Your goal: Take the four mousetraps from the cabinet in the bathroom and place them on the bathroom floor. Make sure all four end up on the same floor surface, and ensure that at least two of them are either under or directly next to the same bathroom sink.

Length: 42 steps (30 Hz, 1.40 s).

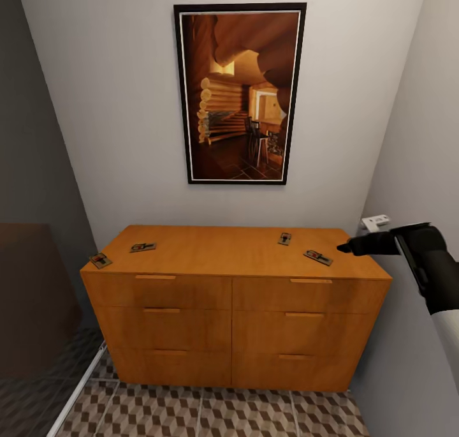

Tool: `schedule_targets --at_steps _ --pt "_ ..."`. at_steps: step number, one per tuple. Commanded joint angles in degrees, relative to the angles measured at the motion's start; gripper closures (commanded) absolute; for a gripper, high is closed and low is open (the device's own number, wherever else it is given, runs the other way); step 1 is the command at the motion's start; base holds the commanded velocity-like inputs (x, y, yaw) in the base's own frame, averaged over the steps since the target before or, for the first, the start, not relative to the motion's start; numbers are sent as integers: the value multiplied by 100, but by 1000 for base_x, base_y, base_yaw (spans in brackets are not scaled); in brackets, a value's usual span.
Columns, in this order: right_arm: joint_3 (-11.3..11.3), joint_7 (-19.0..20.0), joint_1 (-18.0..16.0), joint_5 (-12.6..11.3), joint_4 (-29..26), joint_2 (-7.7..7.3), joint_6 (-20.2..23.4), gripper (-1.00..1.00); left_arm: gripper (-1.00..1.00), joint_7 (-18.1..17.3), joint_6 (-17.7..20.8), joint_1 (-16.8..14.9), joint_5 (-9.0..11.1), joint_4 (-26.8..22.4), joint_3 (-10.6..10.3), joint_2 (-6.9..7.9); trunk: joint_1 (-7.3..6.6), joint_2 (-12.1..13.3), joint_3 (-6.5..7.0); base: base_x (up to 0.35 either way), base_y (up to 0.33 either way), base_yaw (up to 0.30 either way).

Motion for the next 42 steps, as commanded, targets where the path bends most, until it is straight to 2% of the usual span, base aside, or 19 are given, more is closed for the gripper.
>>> schedule_targets --at_steps 1,4,8,34,42 --pt "11 50 -5 114 -5 -4 12 -100 -100 15 -19 -3 9 3 2 -2 0 -3 -6 0 0 0" --pt "9 50 -5 318 -5 -2 12 -100 -100 15 -19 -3 9 3 2 -2 0 -3 -6 0 0 0" --pt "9 50 -5 403 -5 -2 12 -100 -100 15 -19 -3 9 3 2 -2 0 -3 -12 0 0 37" --pt "7 56 -5 433 -9 -2 12 -100 -100 15 -19 -3 8 3 2 -2 0 -3 -168 0 -1 186" --pt "7 54 -5 436 -7 -2 12 -100 -100 15 -19 -3 1 3 2 -2 0 -3 -196 0 -180 101"
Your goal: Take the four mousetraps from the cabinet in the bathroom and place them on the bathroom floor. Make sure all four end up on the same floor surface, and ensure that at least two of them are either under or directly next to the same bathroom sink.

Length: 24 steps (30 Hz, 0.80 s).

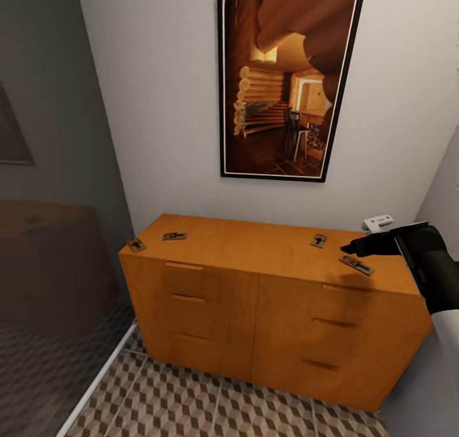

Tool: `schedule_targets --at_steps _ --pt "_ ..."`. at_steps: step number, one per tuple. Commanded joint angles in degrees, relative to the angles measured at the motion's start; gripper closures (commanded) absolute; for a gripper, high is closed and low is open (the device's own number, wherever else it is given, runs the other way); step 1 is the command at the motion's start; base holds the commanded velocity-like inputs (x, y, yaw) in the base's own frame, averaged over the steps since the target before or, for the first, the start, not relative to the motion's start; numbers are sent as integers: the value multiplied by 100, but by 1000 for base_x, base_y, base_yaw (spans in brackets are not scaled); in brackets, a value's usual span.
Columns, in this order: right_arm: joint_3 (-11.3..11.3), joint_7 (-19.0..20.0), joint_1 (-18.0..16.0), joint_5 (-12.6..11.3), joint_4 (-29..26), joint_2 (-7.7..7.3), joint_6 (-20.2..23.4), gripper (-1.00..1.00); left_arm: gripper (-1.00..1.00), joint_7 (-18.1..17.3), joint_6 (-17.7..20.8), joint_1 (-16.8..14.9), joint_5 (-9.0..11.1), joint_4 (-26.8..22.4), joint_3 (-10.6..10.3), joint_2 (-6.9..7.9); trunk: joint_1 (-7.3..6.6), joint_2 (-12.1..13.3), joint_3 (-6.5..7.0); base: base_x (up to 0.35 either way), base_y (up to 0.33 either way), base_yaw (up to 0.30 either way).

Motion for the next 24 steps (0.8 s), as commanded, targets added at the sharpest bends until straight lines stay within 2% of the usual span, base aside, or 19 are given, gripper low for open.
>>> schedule_targets --at_steps 1,18,24 --pt "9 51 -4 62 -4 -5 9 -100 -100 17 -18 -2 9 1 2 -2 0 -3 -7 0 -185 15" --pt "9 47 -4 72 -2 -5 9 -100 -100 17 -18 -2 8 1 2 -2 0 -3 -8 0 -29 2" --pt "9 47 1 75 -2 -5 9 -100 -100 17 -18 -2 8 1 2 -2 0 -3 -8 0 -178 0"
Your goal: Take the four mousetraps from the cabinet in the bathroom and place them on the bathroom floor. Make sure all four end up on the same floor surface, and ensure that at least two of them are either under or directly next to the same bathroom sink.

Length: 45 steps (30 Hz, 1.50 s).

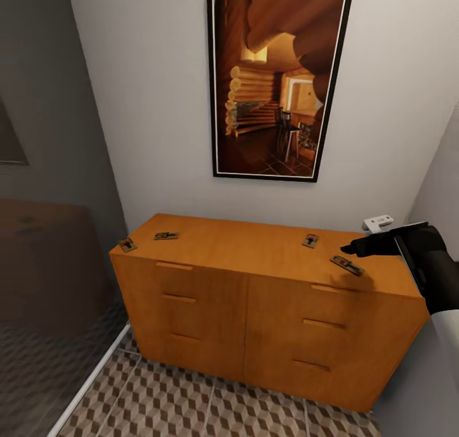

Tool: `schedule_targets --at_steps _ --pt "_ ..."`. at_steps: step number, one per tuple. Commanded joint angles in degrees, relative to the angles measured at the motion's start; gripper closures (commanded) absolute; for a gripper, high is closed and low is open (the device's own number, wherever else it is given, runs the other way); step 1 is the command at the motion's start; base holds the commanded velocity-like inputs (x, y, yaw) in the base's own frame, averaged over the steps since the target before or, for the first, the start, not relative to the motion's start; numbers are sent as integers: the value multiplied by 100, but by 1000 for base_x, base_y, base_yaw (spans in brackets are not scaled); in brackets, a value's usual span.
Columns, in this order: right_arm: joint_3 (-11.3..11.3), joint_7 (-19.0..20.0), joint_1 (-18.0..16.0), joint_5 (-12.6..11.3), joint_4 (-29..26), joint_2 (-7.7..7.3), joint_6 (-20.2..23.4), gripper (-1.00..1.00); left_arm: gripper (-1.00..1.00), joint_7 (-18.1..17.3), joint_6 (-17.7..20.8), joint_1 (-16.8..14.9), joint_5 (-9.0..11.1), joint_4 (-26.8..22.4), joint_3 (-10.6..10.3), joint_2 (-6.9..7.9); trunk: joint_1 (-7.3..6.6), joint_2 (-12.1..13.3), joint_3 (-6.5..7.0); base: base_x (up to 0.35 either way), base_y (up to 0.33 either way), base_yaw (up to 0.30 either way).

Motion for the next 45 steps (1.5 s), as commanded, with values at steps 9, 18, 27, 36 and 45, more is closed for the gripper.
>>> schedule_targets --at_steps 9,18,27,36,45 --pt "9 50 0 61 -4 -5 8 -100 -100 17 -18 -2 9 1 2 -2 0 -3 -6 0 -252 0" --pt "12 50 1 88 -4 -5 8 -100 -100 17 -18 -2 9 1 2 -2 0 -3 -33 0 -37 66" --pt "16 50 8 130 -4 -5 8 -100 -100 17 -18 -2 9 1 2 -2 0 -3 -82 0 -2 115" --pt "14 47 9 136 -4 -5 8 -100 -100 17 -18 -2 9 1 2 -2 0 -3 -88 0 -17 16" --pt "15 42 9 139 -4 -5 8 -100 -100 17 -18 -2 9 1 2 -2 0 -3 -132 0 -114 117"
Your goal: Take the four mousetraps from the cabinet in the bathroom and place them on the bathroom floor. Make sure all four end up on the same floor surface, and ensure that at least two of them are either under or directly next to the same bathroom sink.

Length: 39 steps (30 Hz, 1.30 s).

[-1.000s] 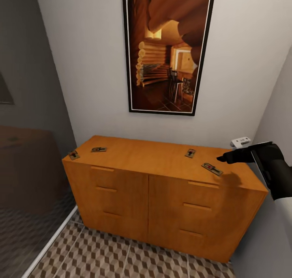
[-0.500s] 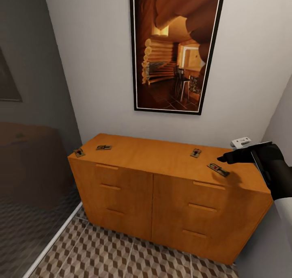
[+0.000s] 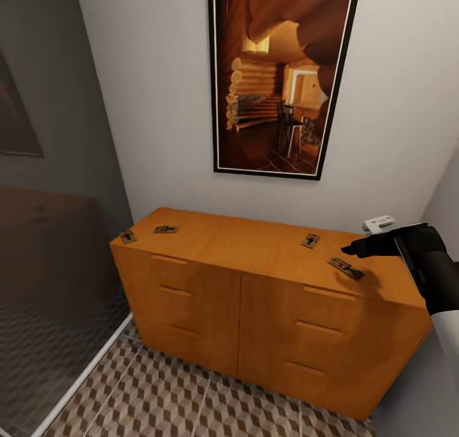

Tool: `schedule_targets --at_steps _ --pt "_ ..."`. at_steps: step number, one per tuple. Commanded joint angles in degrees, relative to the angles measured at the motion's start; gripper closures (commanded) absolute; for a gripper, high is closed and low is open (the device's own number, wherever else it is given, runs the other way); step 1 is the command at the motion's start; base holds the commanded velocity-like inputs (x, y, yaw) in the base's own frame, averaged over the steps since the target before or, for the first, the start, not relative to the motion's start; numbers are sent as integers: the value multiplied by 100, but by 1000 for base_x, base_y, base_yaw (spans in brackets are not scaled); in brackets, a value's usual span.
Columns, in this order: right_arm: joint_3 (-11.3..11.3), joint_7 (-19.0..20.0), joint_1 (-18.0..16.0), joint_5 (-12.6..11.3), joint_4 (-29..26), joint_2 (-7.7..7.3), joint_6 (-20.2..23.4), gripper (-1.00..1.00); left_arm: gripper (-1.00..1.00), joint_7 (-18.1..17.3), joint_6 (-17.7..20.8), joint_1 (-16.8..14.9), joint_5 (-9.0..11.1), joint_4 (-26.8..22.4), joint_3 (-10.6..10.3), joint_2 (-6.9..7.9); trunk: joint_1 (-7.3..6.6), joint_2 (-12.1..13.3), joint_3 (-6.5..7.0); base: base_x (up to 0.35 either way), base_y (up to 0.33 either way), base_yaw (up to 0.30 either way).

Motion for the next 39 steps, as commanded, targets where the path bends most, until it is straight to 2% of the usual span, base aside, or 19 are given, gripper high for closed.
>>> schedule_targets --at_steps 1,39 --pt "9 51 -4 60 -6 -6 11 -100 -100 15 -19 -4 9 4 2 -2 0 -3 -12 0 -42 129" --pt "4 55 4 55 300 -4 11 -100 -100 15 -19 -4 9 4 10 -2 0 -3 -24 0 -2 7"
